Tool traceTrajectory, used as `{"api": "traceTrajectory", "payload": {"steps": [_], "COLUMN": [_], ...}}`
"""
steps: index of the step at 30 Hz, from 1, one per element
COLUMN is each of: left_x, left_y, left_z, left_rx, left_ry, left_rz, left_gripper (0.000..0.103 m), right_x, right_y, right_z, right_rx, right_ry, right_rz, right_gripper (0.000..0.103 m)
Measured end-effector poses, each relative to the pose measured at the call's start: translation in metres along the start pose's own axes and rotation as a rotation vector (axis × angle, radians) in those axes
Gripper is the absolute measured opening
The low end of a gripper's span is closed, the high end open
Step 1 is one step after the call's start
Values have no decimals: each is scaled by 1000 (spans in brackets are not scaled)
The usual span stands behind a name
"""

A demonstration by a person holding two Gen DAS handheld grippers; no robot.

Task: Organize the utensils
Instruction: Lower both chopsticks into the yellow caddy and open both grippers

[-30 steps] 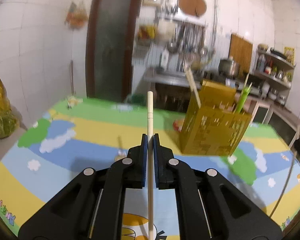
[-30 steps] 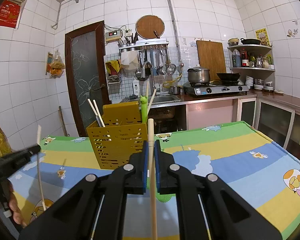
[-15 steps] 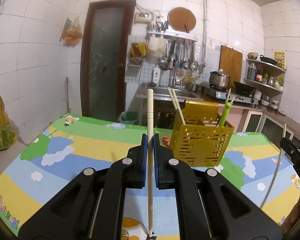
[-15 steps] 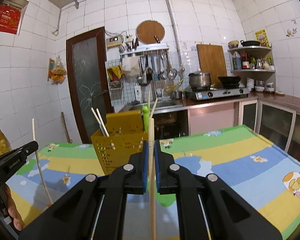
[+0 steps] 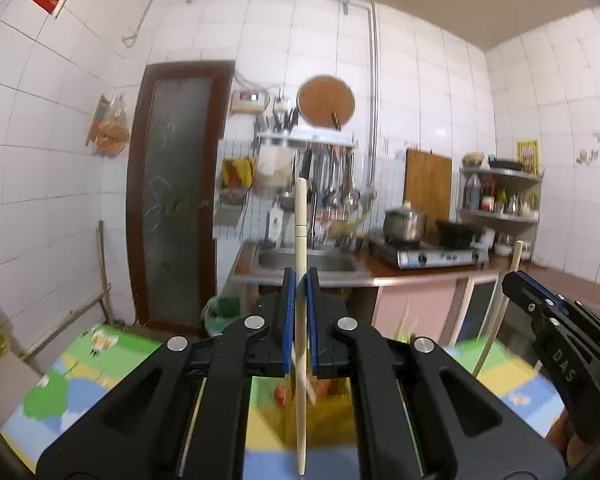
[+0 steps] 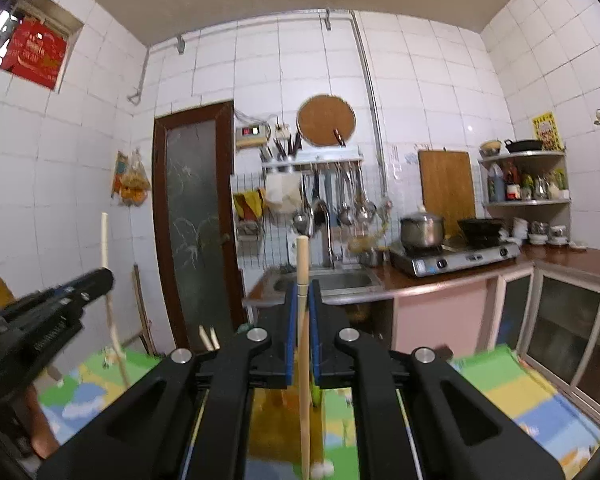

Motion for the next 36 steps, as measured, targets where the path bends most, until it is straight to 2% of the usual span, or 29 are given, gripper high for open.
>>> {"api": "traceTrajectory", "payload": {"steps": [3, 8, 13, 17, 20, 31, 36], "left_x": [-28, -79, -119, -146, -156, -171, -165], "left_y": [15, 18, 1, -24, -41, -88, -94], "left_z": [-3, -11, -15, -11, -8, 11, 18], "left_rx": [21, 27, 17, 29, 17, 42, 42], "left_ry": [-1, -5, 4, 19, 38, 59, 78], "left_rz": [-18, -28, -17, 31, 36, 141, 181], "left_gripper": [5, 5, 5, 5, 5, 5, 6], "right_x": [-23, -66, -98, -118, -127, -127, -134], "right_y": [21, 29, 12, -10, -27, -76, -94], "right_z": [3, 4, 0, -6, -7, -14, -24], "right_rx": [23, 36, 20, 7, 15, 30, -2], "right_ry": [0, 6, 4, 9, 7, -7, -13], "right_rz": [-41, -47, -31, 6, 27, 130, 234], "right_gripper": [6, 6, 6, 6, 6, 6, 7]}}
Point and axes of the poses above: each gripper's, at about its wrist camera, not at the fingertips, and x roughly against the way its jaws point, z to its left, y to its top, the point moved 1 cm from there along -x, roughly the way its jaws point, and after that the axes turned 2 degrees about -z, right-handed, at the moved point
